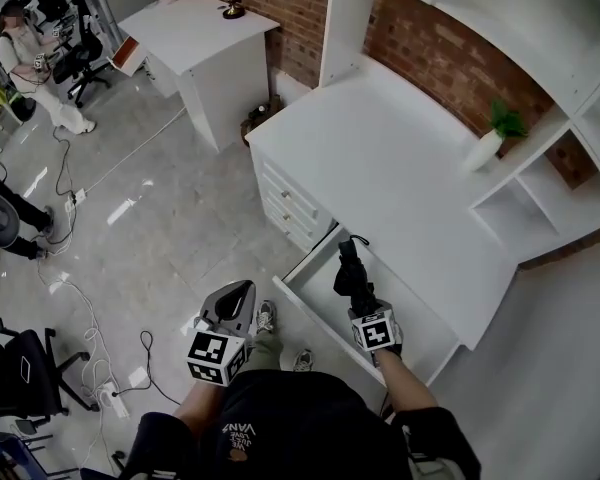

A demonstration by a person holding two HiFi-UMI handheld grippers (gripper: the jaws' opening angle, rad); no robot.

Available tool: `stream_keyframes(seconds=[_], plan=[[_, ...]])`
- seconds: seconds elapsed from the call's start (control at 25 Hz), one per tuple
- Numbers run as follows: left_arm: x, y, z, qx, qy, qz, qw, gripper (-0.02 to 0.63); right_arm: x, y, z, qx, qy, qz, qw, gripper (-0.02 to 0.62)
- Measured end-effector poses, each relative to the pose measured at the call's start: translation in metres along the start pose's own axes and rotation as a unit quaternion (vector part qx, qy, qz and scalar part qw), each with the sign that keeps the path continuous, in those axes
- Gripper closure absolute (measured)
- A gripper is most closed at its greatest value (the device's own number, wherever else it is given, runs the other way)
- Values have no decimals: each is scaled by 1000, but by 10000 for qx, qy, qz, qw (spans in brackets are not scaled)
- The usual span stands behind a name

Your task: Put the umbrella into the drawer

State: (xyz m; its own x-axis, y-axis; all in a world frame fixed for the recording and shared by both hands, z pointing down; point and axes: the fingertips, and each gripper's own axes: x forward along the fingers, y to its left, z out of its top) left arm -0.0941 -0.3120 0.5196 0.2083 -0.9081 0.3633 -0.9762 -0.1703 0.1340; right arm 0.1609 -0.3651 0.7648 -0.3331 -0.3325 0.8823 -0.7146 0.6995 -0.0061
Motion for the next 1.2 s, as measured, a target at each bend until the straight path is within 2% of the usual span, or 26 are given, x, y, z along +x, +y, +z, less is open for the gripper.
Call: stream_keyframes(seconds=[0.44, 0.72, 1.2], plan=[[38, 34, 7, -10, 135, 19, 9999, 600, 57, -24, -13, -100, 716, -131, 9973, 359], [58, 40, 1, -35, 284, -130, 9995, 600, 78, -33, -13, -75, 1284, -209, 9915, 359], [74, 36, -6, -26, 415, -245, 9988, 600, 97, -37, -13, -20, 1559, -172, 9876, 345]])
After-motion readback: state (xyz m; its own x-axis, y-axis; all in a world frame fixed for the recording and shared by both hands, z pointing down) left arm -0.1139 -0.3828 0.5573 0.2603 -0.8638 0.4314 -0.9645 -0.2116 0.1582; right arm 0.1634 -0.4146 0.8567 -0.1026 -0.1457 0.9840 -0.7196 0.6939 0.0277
